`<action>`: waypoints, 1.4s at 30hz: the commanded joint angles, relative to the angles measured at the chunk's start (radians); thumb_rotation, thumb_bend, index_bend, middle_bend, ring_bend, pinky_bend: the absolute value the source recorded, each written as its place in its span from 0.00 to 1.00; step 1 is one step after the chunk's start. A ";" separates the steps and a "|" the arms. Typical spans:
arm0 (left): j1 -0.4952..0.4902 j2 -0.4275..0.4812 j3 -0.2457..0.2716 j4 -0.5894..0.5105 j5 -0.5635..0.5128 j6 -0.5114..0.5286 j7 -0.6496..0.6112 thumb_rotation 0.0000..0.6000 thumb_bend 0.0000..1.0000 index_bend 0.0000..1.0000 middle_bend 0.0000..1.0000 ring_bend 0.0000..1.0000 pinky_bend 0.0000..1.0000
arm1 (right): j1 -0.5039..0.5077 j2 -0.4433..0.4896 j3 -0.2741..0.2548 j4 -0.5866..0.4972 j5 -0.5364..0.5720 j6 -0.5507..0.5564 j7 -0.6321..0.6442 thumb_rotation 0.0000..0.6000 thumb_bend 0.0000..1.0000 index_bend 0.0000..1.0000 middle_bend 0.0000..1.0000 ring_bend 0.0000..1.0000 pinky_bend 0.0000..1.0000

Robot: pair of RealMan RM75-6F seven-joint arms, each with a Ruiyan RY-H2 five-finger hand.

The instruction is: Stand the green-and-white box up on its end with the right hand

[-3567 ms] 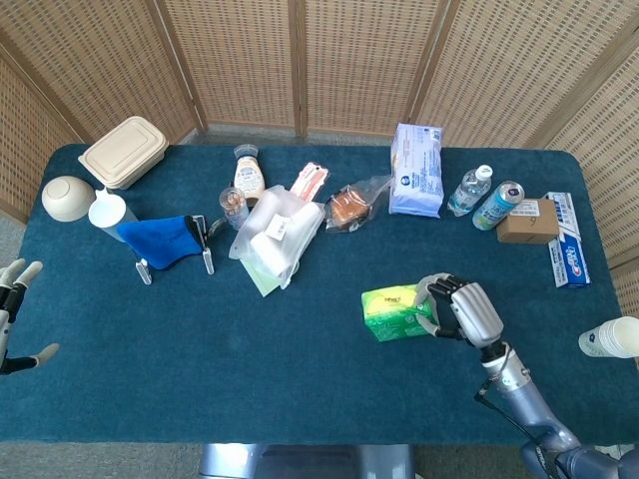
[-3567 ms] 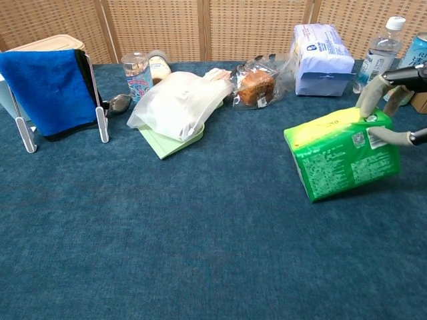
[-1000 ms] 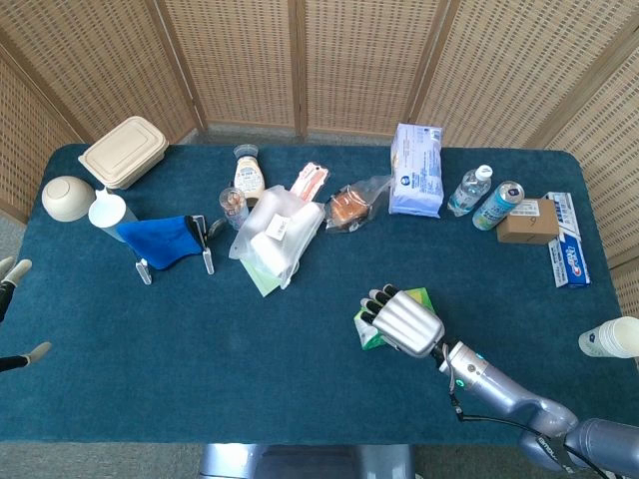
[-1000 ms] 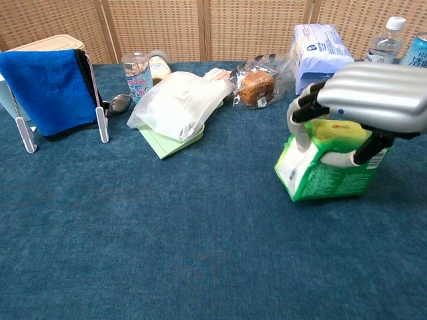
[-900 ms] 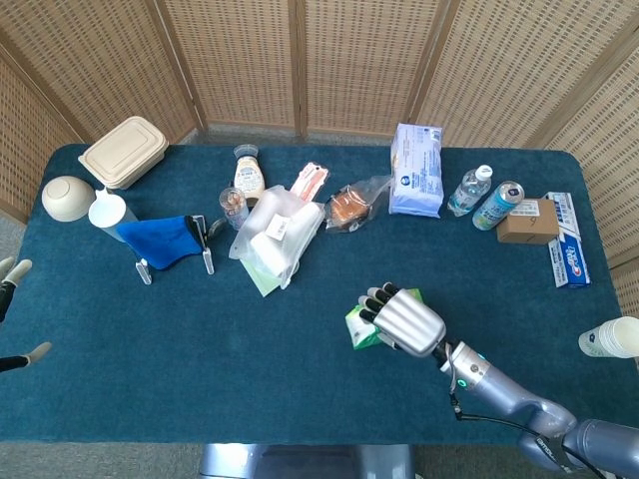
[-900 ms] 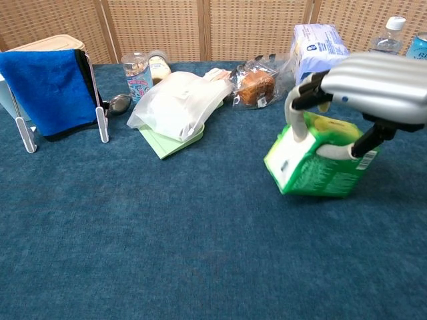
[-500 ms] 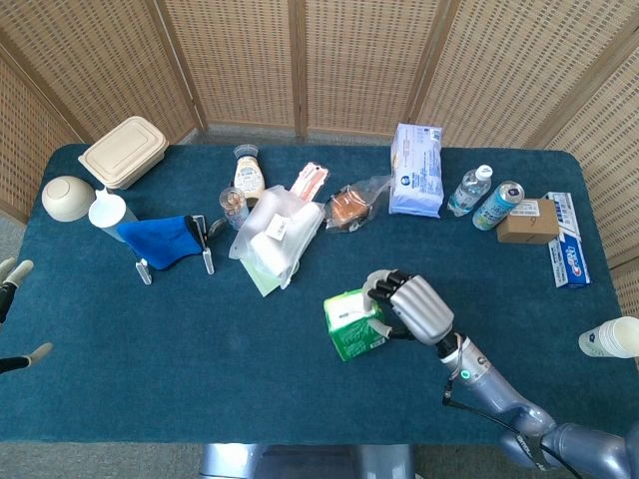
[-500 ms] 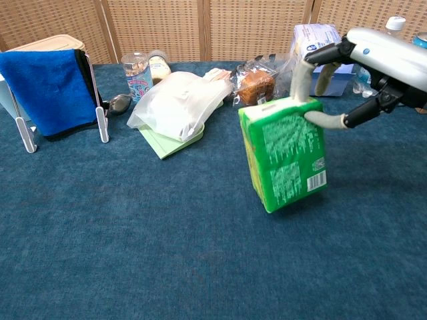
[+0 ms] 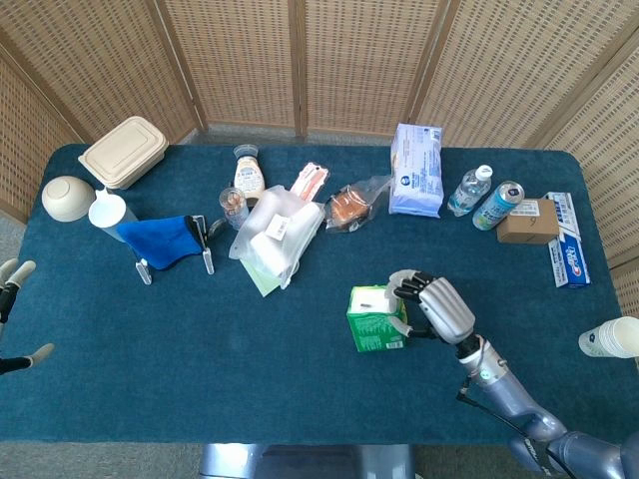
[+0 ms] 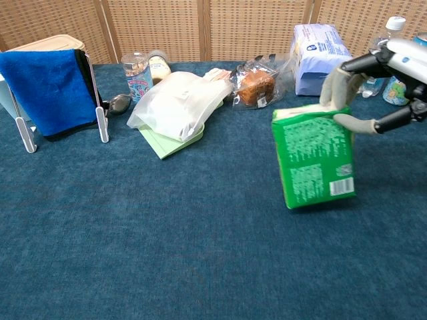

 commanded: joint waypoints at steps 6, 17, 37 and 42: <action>0.001 0.000 0.000 -0.001 0.001 0.001 -0.001 1.00 0.03 0.04 0.00 0.00 0.00 | -0.034 0.032 -0.068 0.086 -0.073 0.061 0.082 1.00 0.52 0.38 0.34 0.20 0.40; 0.003 0.000 0.003 -0.005 0.008 0.005 0.002 1.00 0.03 0.04 0.00 0.00 0.00 | -0.048 0.069 -0.096 0.128 -0.104 0.094 0.130 1.00 0.34 0.12 0.08 0.00 0.22; 0.007 0.011 0.005 -0.001 0.030 0.011 -0.031 1.00 0.03 0.04 0.00 0.00 0.00 | -0.125 0.227 0.008 -0.118 0.018 0.173 -0.081 1.00 0.25 0.07 0.05 0.00 0.18; 0.013 0.015 0.009 0.008 0.046 0.020 -0.048 1.00 0.03 0.04 0.00 0.00 0.00 | -0.202 0.339 -0.014 -0.306 0.094 0.139 -0.289 1.00 0.27 0.07 0.02 0.00 0.14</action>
